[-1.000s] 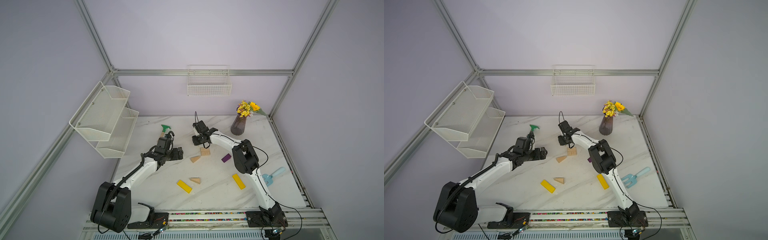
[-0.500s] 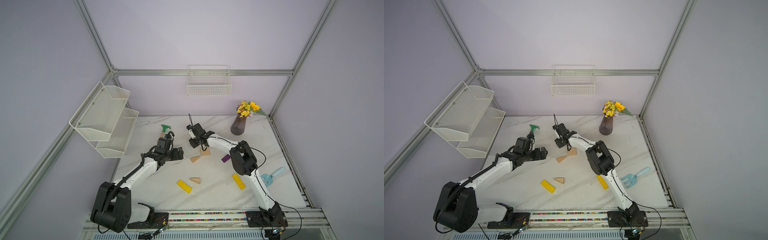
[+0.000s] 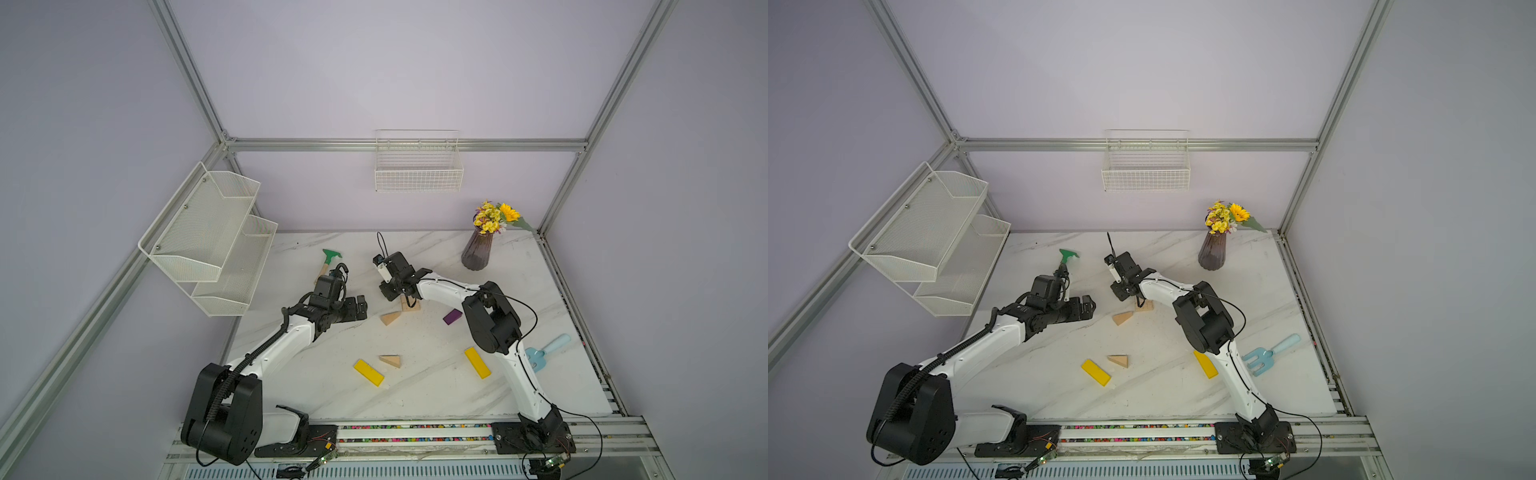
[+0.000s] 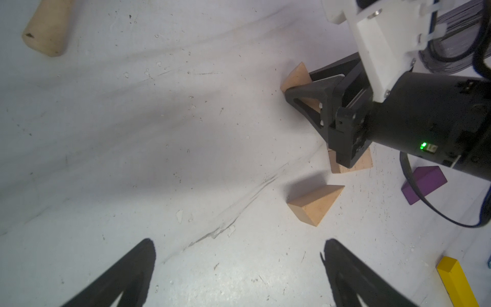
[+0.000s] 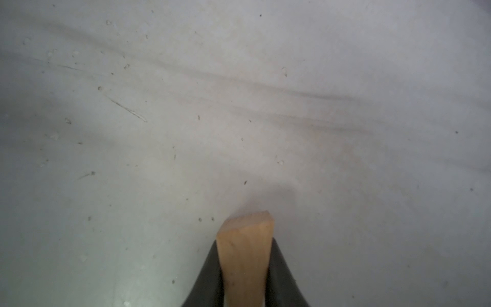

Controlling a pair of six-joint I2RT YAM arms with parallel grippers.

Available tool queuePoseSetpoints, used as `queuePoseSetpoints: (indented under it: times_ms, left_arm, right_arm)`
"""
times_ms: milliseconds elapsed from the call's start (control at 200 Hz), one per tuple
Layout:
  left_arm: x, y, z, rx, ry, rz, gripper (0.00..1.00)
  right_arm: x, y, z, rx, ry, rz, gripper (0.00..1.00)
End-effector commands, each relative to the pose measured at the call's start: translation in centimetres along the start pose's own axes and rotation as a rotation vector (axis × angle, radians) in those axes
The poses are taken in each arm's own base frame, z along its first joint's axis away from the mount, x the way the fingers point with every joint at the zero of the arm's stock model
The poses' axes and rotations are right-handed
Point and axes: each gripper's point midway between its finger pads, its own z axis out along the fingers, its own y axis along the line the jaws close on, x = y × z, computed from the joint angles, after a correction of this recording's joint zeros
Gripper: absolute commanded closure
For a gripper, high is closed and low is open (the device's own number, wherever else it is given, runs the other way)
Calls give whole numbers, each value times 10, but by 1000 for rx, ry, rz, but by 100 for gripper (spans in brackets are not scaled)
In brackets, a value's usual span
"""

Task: Assemble a small pinwheel with building blocks
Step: Assemble the building block at the center of the board.

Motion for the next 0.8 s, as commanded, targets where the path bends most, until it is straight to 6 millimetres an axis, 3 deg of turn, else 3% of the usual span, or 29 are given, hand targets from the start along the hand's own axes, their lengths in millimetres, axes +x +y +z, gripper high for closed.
queuePoseSetpoints:
  times_ms: [0, 790]
  left_arm:
    - [-8, -7, -7, 32, -39, -19, 0]
    - [-5, -10, -3, 51, -22, -20, 0]
  right_arm:
    - [47, 10, 7, -32, 141, -26, 77]
    - [49, -19, 15, -5, 132, 47, 66]
